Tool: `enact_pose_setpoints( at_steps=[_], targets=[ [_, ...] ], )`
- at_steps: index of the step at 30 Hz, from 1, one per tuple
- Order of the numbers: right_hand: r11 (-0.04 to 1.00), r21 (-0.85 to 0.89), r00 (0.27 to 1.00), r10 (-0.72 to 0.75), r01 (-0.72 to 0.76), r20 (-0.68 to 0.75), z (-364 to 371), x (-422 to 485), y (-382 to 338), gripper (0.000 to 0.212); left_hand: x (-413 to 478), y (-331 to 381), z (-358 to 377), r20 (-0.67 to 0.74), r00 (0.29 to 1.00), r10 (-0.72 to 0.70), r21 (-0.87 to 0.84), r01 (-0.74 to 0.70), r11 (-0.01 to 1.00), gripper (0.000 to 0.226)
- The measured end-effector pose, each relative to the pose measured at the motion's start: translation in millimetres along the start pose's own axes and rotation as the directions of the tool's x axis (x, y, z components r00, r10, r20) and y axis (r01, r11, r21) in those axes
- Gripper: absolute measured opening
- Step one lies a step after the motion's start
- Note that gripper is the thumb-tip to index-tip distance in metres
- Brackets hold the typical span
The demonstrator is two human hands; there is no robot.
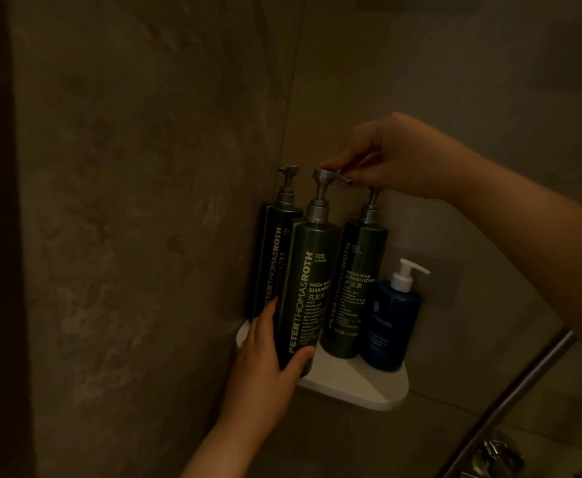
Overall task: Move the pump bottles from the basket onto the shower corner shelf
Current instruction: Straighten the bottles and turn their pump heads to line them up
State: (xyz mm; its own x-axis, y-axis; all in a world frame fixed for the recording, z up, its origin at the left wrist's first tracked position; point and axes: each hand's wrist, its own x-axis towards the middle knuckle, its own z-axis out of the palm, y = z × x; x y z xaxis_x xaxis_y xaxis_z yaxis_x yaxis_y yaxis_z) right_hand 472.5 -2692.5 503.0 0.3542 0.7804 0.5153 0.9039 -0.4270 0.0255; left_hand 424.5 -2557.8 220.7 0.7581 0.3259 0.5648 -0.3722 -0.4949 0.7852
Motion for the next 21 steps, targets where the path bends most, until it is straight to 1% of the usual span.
enact_pose_setpoints(
  at_steps=[4, 9, 15, 21],
  targets=[
    [0.996, -0.080, 0.999, -0.032, 0.031, -0.016, -1, 3, -3, 0.020, -4, 6, 3, -0.072, 0.997, 0.024, 0.062, -0.019, 0.998, 0.080],
    [0.989, -0.140, 0.997, -0.053, 0.044, -0.063, 3, 2, -5, 0.011, -8, 11, 7, -0.130, 0.991, 0.030, 0.122, -0.014, 0.992, 0.083],
    [0.973, -0.221, 0.990, -0.098, 0.072, -0.107, 6, 0, -9, 0.024, -9, 14, 5, -0.132, 0.991, 0.020, 0.147, 0.000, 0.989, 0.083],
    [0.966, -0.246, 0.983, -0.119, 0.081, -0.143, 9, -2, -11, 0.019, -10, 14, 5, -0.144, 0.989, 0.022, 0.144, -0.001, 0.990, 0.084]
  ],
)
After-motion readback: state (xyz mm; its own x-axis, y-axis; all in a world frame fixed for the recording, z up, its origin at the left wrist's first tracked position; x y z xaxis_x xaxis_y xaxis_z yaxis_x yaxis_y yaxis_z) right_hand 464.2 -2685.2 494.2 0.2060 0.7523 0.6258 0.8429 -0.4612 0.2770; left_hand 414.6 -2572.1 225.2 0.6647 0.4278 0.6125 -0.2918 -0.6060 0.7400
